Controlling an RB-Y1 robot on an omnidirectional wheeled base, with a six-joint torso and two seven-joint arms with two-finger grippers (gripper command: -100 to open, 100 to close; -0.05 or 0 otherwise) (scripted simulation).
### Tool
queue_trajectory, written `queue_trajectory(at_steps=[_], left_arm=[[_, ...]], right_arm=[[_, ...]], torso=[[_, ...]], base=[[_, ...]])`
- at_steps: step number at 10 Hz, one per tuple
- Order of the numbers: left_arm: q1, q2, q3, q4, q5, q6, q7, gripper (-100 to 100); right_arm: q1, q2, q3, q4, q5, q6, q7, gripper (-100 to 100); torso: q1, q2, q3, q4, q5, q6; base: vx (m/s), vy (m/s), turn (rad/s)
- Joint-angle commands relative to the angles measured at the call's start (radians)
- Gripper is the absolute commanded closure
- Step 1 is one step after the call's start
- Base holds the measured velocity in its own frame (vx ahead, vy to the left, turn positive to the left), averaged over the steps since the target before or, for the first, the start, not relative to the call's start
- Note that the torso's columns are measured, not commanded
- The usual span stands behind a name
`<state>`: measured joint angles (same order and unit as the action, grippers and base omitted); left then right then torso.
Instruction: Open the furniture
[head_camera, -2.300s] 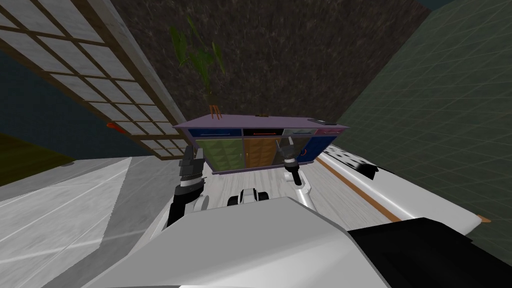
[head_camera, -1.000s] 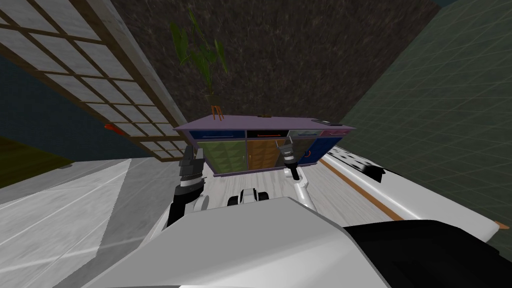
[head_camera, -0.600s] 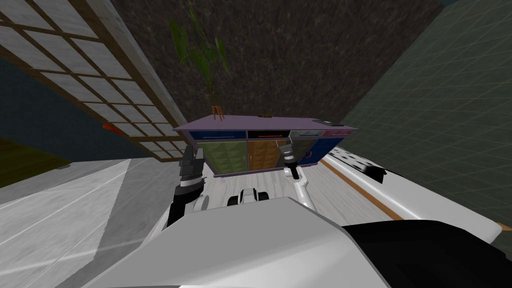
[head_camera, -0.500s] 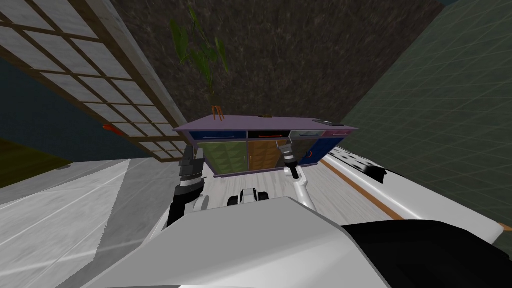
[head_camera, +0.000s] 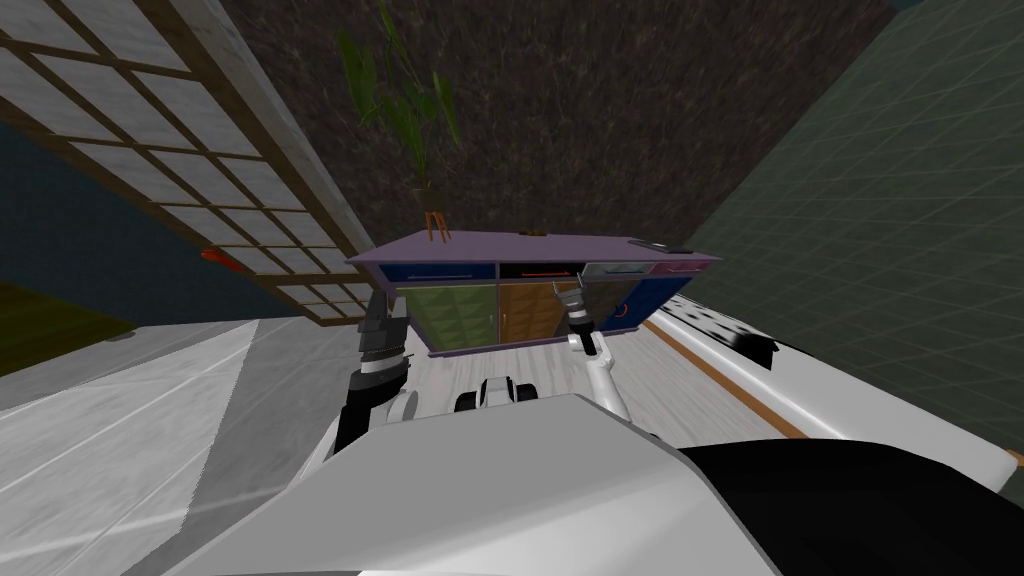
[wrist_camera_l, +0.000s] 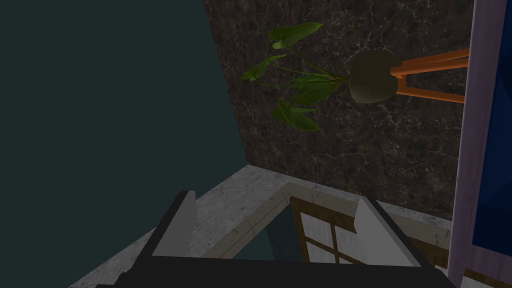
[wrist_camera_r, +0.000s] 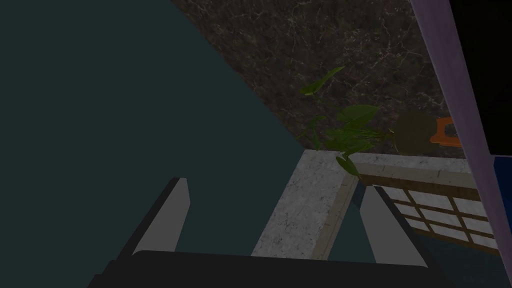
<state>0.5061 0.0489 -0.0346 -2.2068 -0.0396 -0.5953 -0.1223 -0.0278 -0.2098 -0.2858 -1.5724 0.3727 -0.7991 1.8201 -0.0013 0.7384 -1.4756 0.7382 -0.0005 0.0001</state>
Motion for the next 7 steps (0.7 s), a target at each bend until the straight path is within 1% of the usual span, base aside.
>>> queue_trajectory(at_steps=[1, 2, 3, 4, 5, 6, 7], left_arm=[[0.000, 0.000, 0.000, 0.000, 0.000, 0.000, 0.000, 0], [0.000, 0.000, 0.000, 0.000, 0.000, 0.000, 0.000, 0], [0.000, 0.000, 0.000, 0.000, 0.000, 0.000, 0.000, 0], [0.000, 0.000, 0.000, 0.000, 0.000, 0.000, 0.000, 0], [0.000, 0.000, 0.000, 0.000, 0.000, 0.000, 0.000, 0], [0.000, 0.000, 0.000, 0.000, 0.000, 0.000, 0.000, 0], [0.000, 0.000, 0.000, 0.000, 0.000, 0.000, 0.000, 0]], right_arm=[[-0.027, 0.008, -0.023, 0.053, 0.024, -0.008, 0.079, -100], [-0.027, 0.008, -0.023, 0.053, 0.024, -0.008, 0.108, -100], [-0.044, 0.014, -0.038, 0.089, 0.040, -0.014, 0.137, -100], [-0.044, 0.014, -0.038, 0.089, 0.040, -0.014, 0.167, -100], [-0.060, 0.021, -0.054, 0.123, 0.054, -0.019, 0.196, -100], [-0.060, 0.021, -0.054, 0.123, 0.054, -0.019, 0.224, -100], [-0.075, 0.030, -0.068, 0.157, 0.069, -0.023, 0.253, -100]], torso=[[0.001, 0.000, 0.000, 0.000, 0.001, 0.000], [0.003, -0.001, -0.001, 0.000, 0.001, 0.000], [0.002, -0.001, -0.001, 0.000, 0.001, 0.000], [0.002, 0.000, 0.000, 0.000, 0.001, 0.000], [0.001, 0.000, 0.000, 0.000, 0.000, 0.000], [0.002, 0.000, 0.000, 0.000, 0.001, 0.000], [0.001, 0.000, 0.000, 0.000, 0.000, 0.000]], base=[[0.059, 0.049, -0.007], [0.052, 0.045, -0.004], [0.051, 0.045, -0.007], [0.049, 0.041, -0.003], [0.054, 0.051, -0.007], [0.045, 0.039, -0.004], [0.051, 0.037, -0.007]])
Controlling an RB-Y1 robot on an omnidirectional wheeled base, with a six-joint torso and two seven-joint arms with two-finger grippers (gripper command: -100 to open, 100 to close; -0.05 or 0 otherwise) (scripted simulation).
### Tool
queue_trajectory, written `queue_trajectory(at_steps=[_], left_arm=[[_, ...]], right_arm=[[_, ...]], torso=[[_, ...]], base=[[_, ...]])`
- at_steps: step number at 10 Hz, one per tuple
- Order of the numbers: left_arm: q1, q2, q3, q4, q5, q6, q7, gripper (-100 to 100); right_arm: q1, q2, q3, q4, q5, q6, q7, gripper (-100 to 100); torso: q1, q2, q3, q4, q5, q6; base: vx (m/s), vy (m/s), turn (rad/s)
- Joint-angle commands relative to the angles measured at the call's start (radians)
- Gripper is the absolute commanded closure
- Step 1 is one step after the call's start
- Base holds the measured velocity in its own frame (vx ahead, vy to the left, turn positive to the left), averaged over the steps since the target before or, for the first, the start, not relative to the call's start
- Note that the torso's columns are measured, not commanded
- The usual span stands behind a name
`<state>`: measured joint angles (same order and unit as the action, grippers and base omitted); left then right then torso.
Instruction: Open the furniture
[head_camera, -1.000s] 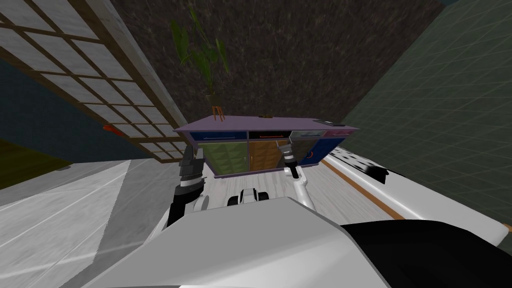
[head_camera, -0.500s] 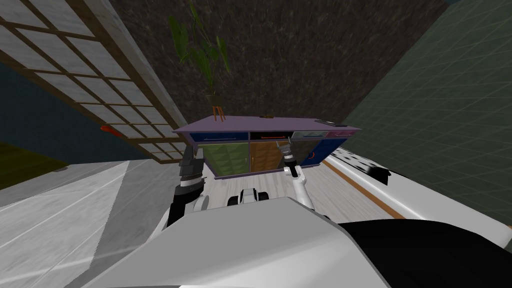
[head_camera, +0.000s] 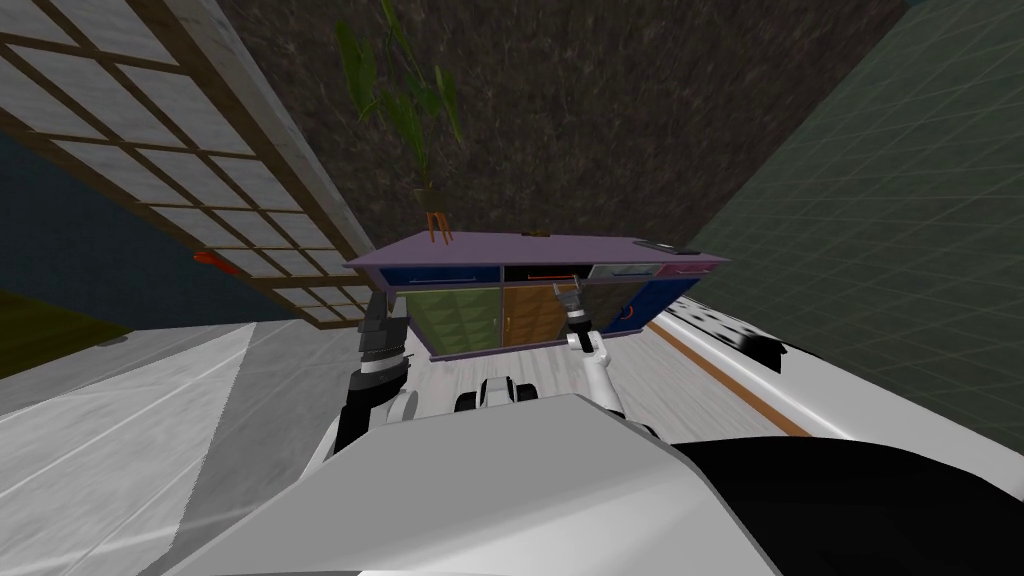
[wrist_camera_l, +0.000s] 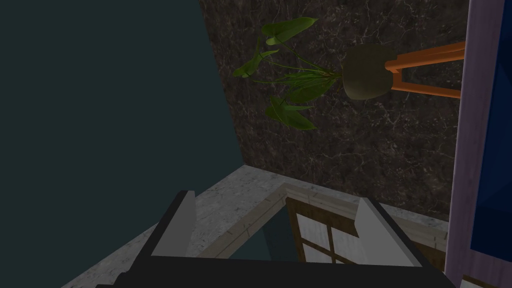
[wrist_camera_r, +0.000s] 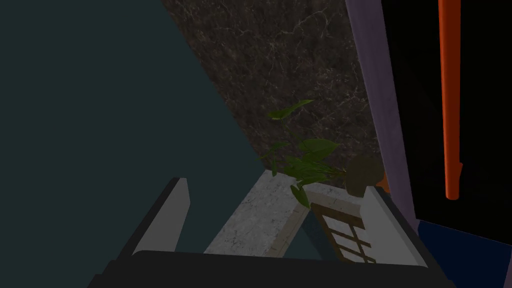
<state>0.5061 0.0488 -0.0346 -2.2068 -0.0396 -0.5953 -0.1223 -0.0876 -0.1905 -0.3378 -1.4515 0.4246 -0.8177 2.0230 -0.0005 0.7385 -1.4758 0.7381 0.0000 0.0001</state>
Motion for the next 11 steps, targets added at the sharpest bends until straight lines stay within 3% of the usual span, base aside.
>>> queue_trajectory(at_steps=[1, 2, 5, 7, 8, 11], left_arm=[[0.000, 0.000, 0.000, 0.000, 0.000, 0.000, 0.000, 0], [0.000, 0.000, 0.000, 0.000, 0.000, 0.000, 0.000, 0], [0.000, 0.000, 0.000, 0.000, 0.000, 0.000, 0.000, 0], [0.000, 0.000, 0.000, 0.000, 0.000, 0.000, 0.000, 0], [0.000, 0.000, 0.000, 0.000, 0.000, 0.000, 0.000, 0], [0.000, 0.000, 0.000, 0.000, 0.000, 0.000, 0.000, 0]], right_arm=[[-0.015, 0.011, -0.016, 0.036, 0.017, -0.004, 0.078, -100], [-0.029, 0.021, -0.030, 0.067, 0.030, -0.008, 0.106, -100], [-0.042, 0.033, -0.043, 0.097, 0.043, -0.012, 0.173, -100], [-0.064, 0.062, -0.067, 0.150, 0.066, -0.018, 0.239, -100], [-0.064, 0.062, -0.067, 0.150, 0.066, -0.018, 0.254, -100], [-0.088, 0.121, -0.094, 0.210, 0.093, -0.024, 0.343, -100]], torso=[[0.000, 0.000, 0.000, 0.000, 0.000, 0.000], [0.000, 0.000, 0.000, 0.000, 0.000, 0.000], [0.001, 0.000, 0.000, 0.000, 0.000, 0.000], [0.000, -0.001, 0.000, 0.000, 0.000, 0.000], [0.001, -0.002, -0.001, 0.000, 0.000, 0.000], [0.001, -0.001, 0.000, 0.000, 0.000, 0.000]], base=[[0.043, 0.031, -0.004], [0.048, 0.035, -0.008], [0.040, 0.035, -0.005], [0.055, 0.040, -0.010], [0.044, 0.035, -0.003], [0.053, 0.036, -0.008]])
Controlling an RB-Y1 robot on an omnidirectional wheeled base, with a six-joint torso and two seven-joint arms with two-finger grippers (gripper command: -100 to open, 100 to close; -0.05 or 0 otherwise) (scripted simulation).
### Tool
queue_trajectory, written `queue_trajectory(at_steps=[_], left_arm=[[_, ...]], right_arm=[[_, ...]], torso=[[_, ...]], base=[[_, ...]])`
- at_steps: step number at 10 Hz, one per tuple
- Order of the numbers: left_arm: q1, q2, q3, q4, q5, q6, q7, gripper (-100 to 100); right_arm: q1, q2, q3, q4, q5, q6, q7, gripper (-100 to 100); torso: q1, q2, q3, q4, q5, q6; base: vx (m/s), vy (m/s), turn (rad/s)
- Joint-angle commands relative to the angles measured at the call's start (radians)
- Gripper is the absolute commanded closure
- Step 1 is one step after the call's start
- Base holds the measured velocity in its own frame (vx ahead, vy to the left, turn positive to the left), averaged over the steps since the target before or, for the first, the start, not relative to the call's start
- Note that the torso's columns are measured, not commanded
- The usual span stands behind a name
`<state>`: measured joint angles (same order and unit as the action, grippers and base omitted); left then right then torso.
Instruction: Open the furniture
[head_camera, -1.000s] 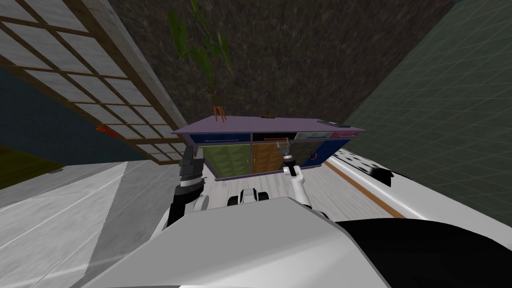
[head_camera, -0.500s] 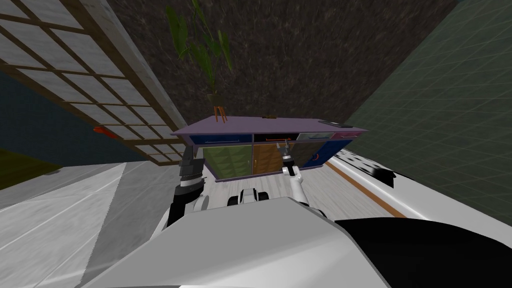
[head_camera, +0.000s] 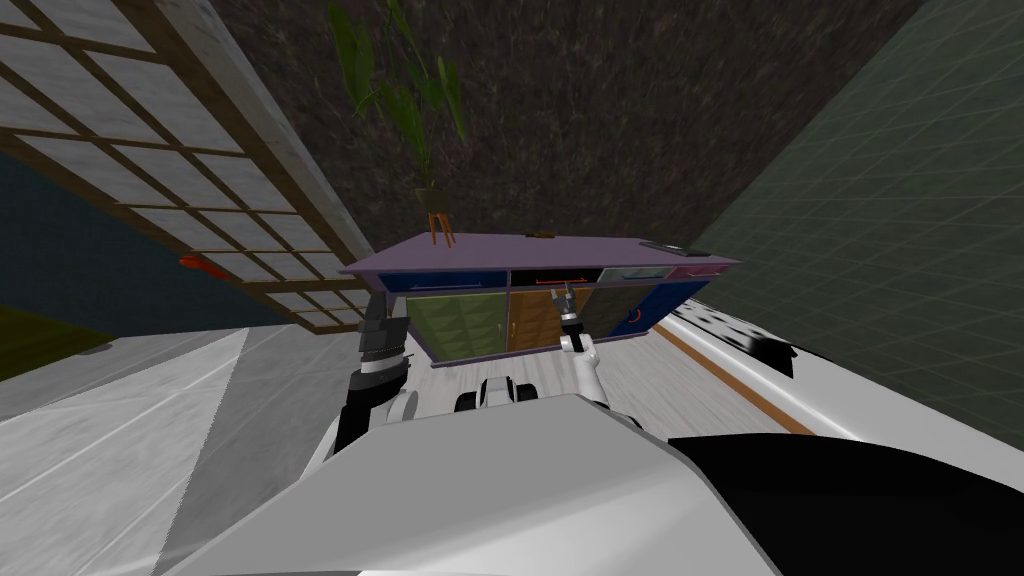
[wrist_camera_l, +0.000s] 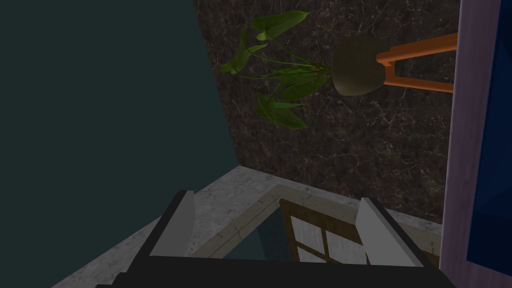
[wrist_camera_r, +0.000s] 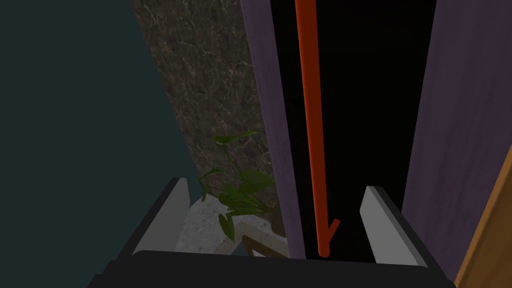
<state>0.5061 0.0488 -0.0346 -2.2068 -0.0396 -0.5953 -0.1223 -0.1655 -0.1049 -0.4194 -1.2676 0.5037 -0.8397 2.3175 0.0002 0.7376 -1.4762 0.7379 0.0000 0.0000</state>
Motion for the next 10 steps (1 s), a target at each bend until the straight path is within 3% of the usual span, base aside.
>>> queue_trajectory(at_steps=[1, 3, 4, 7, 8, 9, 10], left_arm=[[0.000, 0.000, 0.000, 0.000, 0.000, 0.000, 0.000, 0], [0.000, 0.000, 0.000, 0.000, 0.000, 0.000, 0.000, 0], [0.000, 0.000, 0.000, 0.000, 0.000, 0.000, 0.000, 0], [0.000, 0.000, 0.000, 0.000, 0.000, 0.000, 0.000, 0], [0.000, 0.000, 0.000, 0.000, 0.000, 0.000, 0.000, 0], [0.000, 0.000, 0.000, 0.000, 0.000, 0.000, 0.000, 0], [0.000, 0.000, 0.000, 0.000, 0.000, 0.000, 0.000, 0]], right_arm=[[-0.015, 0.059, -0.019, 0.040, 0.020, -0.004, 0.070, -100], [-0.021, 0.103, -0.027, 0.057, 0.029, -0.006, 0.096, -100], [-0.020, 0.092, -0.025, 0.054, 0.026, -0.006, 0.089, -100], [-0.066, 0.065, -0.018, 0.039, 0.034, 0.059, 0.063, -100], [-0.063, 0.069, -0.020, 0.046, 0.033, 0.046, 0.070, -100], [-0.038, 0.083, -0.022, 0.049, 0.030, 0.019, 0.081, 100], [-0.029, 0.088, -0.024, 0.052, 0.028, 0.006, 0.087, 100]], torso=[[0.000, 0.000, 0.000, 0.000, 0.000, 0.000], [0.000, 0.001, 0.001, 0.000, 0.000, 0.000], [-0.001, 0.002, 0.001, 0.000, 0.000, 0.000], [0.000, 0.000, 0.000, 0.000, 0.000, 0.000], [0.000, -0.001, 0.000, 0.000, 0.000, 0.000], [-0.001, 0.001, 0.000, 0.000, 0.000, 0.000], [-0.002, 0.002, 0.001, 0.000, -0.001, 0.000]], base=[[0.045, 0.035, -0.005], [0.031, 0.027, -0.005], [0.010, 0.012, 0.001], [0.021, 0.021, -0.007], [0.014, 0.012, 0.000], [-0.014, -0.013, 0.010], [-0.027, -0.023, 0.006]])
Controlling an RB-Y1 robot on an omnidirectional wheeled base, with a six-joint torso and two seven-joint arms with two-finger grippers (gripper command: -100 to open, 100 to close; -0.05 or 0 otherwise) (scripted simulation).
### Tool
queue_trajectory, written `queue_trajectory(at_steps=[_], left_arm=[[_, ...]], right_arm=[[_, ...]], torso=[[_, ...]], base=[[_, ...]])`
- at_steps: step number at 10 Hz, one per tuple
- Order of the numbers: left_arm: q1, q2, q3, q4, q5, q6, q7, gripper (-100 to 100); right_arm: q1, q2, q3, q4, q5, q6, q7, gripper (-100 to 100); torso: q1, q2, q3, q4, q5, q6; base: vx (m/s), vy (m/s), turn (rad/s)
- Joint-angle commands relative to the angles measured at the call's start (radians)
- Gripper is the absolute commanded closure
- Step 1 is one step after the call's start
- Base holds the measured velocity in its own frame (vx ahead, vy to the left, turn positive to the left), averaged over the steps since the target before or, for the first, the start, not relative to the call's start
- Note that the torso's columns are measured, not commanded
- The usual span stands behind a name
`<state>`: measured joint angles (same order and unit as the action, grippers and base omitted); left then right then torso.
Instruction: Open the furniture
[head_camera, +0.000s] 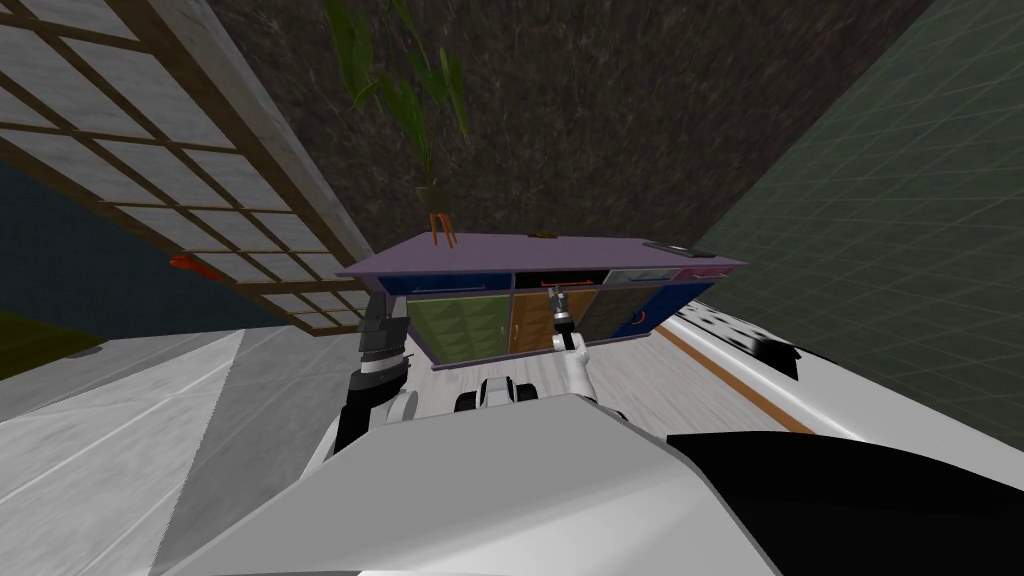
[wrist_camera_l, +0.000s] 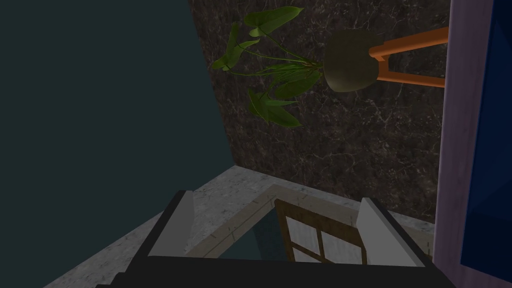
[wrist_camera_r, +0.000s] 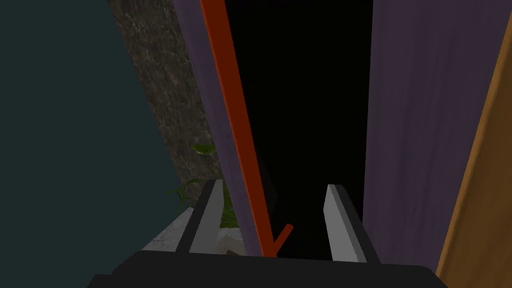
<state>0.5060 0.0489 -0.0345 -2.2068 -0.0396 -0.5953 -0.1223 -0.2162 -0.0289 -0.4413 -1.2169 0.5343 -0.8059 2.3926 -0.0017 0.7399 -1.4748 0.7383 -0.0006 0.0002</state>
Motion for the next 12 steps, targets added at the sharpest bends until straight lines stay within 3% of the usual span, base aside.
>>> queue_trajectory(at_steps=[1, 2, 5, 6, 7, 9, 10, 12], left_arm=[[0.000, 0.000, 0.000, 0.000, 0.000, 0.000, 0.000, 0], [0.000, 0.000, 0.000, 0.000, 0.000, 0.000, 0.000, 0], [0.000, 0.000, 0.000, 0.000, 0.000, 0.000, 0.000, 0], [0.000, 0.000, 0.000, 0.000, 0.000, 0.000, 0.000, 0], [0.000, 0.000, 0.000, 0.000, 0.000, 0.000, 0.000, 0], [0.000, 0.000, 0.000, 0.000, 0.000, 0.000, 0.000, 0], [0.000, 0.000, 0.000, 0.000, 0.000, 0.000, 0.000, 0], [0.000, 0.000, 0.000, 0.000, 0.000, 0.000, 0.000, 0]], right_arm=[[0.013, 0.006, -0.001, 0.001, -0.002, -0.017, 0.006, 100], [0.014, -0.036, -0.001, 0.000, -0.002, -0.019, 0.006, -100], [0.011, -0.095, -0.001, -0.001, -0.001, -0.014, 0.003, -100], [-0.005, -0.096, 0.003, -0.004, 0.001, 0.013, -0.023, -100], [-0.010, -0.053, 0.004, -0.004, 0.000, 0.023, -0.034, -100], [-0.011, -0.027, 0.005, -0.004, 0.000, 0.024, -0.036, -100], [-0.008, -0.039, 0.004, -0.004, 0.000, 0.022, -0.036, -100], [-0.037, -0.056, 0.007, -0.013, 0.003, 0.064, -0.059, -100]], torso=[[0.000, 0.000, 0.000, 0.000, 0.000, 0.000], [0.002, -0.002, -0.001, 0.000, 0.001, 0.000], [0.002, -0.002, -0.002, -0.001, 0.001, 0.000], [0.001, -0.002, -0.001, 0.000, 0.000, 0.000], [-0.001, 0.000, 0.000, 0.000, 0.000, 0.000], [0.002, -0.002, -0.001, 0.000, 0.000, 0.000], [0.005, -0.003, -0.002, -0.001, 0.001, 0.000], [0.004, -0.004, -0.002, -0.001, 0.001, 0.000]], base=[[-0.013, -0.011, 0.000], [-0.005, -0.005, -0.001], [-0.004, -0.009, -0.004], [-0.035, -0.072, -0.049], [-0.039, -0.105, -0.029], [-0.018, -0.054, 0.001], [-0.007, -0.008, -0.001], [0.022, 0.008, -0.001]])
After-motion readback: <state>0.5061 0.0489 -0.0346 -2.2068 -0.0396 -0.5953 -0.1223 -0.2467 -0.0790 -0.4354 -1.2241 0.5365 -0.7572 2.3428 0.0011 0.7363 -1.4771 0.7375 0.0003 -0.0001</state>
